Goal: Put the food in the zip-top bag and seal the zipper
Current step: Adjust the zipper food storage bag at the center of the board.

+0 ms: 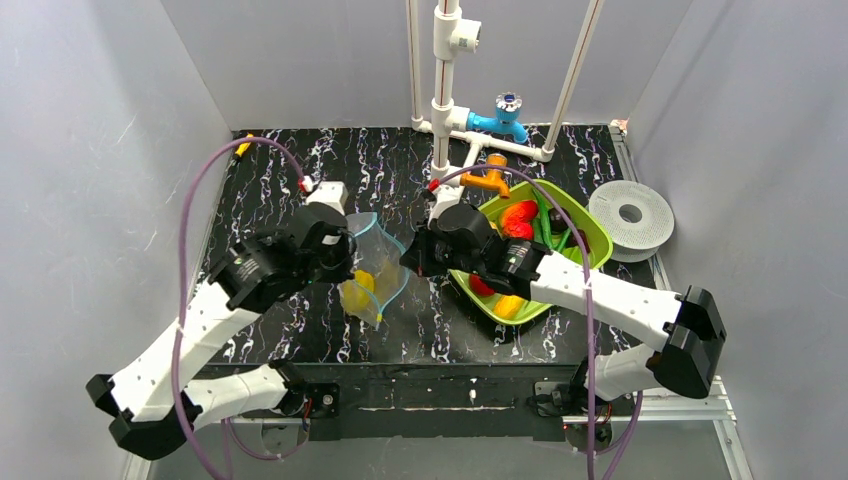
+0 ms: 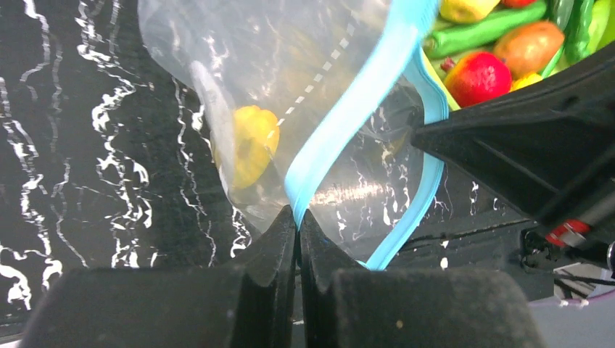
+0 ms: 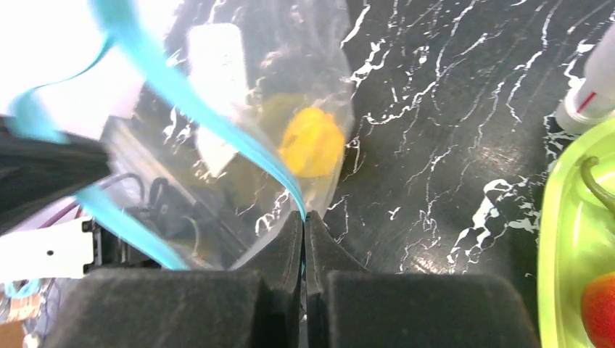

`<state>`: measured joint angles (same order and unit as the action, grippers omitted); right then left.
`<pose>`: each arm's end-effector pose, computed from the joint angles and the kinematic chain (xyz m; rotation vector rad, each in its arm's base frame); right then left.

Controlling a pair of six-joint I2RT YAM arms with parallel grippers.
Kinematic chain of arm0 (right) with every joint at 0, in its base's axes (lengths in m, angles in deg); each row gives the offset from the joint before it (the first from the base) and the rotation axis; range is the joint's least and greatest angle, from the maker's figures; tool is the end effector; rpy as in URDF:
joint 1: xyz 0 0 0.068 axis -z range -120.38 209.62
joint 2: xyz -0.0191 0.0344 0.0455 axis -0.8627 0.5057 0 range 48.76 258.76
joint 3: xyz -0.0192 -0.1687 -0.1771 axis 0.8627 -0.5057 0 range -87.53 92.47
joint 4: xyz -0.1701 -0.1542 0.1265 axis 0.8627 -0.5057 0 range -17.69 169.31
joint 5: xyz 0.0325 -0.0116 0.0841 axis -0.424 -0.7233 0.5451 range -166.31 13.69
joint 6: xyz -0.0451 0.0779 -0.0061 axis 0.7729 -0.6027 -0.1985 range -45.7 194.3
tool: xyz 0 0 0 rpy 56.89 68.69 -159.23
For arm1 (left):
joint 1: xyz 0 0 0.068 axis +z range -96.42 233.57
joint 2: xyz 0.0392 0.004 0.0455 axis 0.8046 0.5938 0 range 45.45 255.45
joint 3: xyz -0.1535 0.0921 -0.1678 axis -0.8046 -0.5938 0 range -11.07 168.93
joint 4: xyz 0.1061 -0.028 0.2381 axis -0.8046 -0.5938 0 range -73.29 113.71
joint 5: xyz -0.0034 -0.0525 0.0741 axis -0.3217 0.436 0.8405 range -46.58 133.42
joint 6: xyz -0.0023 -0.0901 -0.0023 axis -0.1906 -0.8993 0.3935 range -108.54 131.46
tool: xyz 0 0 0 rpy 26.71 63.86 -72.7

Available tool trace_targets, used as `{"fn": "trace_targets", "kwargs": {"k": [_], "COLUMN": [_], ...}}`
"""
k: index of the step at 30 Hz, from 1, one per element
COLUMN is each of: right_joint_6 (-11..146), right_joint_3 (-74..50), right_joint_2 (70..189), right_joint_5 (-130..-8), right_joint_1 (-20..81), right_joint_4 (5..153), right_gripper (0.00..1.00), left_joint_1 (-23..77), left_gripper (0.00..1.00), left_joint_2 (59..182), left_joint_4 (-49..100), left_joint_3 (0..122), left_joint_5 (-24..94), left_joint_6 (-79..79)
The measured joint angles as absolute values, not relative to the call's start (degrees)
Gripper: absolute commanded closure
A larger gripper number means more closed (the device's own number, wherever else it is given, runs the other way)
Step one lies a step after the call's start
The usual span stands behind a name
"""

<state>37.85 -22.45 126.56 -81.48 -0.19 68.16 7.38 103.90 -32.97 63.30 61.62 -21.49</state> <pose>0.1894 0.3111 0.2855 -0.3691 2.0947 0.9663 0.1779 -0.1491 0.3411 0.0959 2.2658 -0.3811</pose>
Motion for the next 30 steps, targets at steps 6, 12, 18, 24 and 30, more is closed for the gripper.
{"fn": "trace_targets", "kwargs": {"k": [6, 12, 18, 24, 30], "right_joint_6": [37.0, 37.4, 40.2, 43.1, 44.6], "right_joint_3": [-21.4, -19.0, -15.5, -16.9, -22.2], "right_joint_2": [129.0, 131.4, 132.8, 129.2, 116.2], "right_joint_5": [-85.5, -84.3, -81.3, -82.6, -91.2], "right_joint_1": [-0.2, -0.3, -0.3, -0.2, 0.9], "right_joint_4": [66.1, 65.2, 64.4, 61.9, 57.0], "right_gripper": [0.99, 0.63, 0.34, 0.21, 0.12], "left_joint_1": [7.4, 7.4, 7.8, 9.1, 10.0], "left_gripper": [1.0, 1.0, 1.0, 1.0, 1.0], "left_joint_2": [100.3, 101.2, 108.5, 112.1, 112.1], "left_joint_4": [-37.1, -36.8, -34.7, -29.0, -22.7], "left_joint_3": [68.0, 68.0, 66.9, 63.8, 59.5], "left_joint_5": [64.6, 64.6, 66.8, 68.2, 68.4], "left_joint_6": [-21.1, -20.2, -17.9, -14.5, -10.1]}}
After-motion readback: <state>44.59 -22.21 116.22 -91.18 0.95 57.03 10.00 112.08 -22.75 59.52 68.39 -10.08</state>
